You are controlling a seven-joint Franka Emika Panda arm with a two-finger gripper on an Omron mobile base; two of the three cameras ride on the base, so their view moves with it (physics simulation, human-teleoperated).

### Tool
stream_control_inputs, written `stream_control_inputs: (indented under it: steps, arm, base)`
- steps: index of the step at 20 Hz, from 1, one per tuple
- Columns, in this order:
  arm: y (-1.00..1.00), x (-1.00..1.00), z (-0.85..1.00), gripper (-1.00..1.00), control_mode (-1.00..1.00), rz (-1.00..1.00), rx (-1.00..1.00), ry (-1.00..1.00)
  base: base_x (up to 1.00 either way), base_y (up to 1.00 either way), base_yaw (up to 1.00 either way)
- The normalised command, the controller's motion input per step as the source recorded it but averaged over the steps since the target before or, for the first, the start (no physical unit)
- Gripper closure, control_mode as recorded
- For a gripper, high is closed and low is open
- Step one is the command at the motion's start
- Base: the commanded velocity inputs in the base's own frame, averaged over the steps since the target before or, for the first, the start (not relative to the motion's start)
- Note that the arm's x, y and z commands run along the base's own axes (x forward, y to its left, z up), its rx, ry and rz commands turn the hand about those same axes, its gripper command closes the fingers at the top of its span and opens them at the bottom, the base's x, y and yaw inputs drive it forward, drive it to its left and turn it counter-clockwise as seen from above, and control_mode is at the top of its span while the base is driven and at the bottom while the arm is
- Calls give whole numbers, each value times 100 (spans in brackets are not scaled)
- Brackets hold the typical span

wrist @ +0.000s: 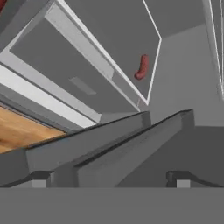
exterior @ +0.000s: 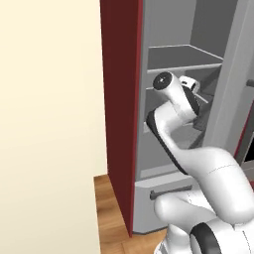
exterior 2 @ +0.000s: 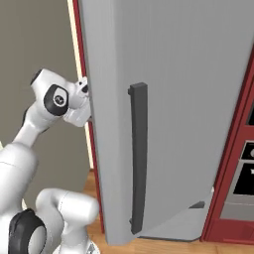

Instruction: Move the hot dog bun to the plate on the dining table and place the condiment next to that plate. Then navigate to the fridge and take the sausage and place it on the plate as well.

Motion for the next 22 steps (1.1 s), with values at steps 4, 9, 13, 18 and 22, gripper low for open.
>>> stream_control_inputs:
  steps: [4,9,13,18,22]
  arm:
    - [-93,-30,-13,-100,-100,-20,-26,21]
    - [-98,-36,-14,-100,-100,-23,-27,22]
    - [-100,-60,-12,-100,-100,-24,-25,21]
    - [-100,-67,-10,-100,-100,-21,-21,19]
    - [-100,-68,-1,-100,-100,-18,-10,15]
  base:
    - [0,0,0]
    - [0,0,0]
    - [0,0,0]
    - [0,0,0]
    - [0,0,0]
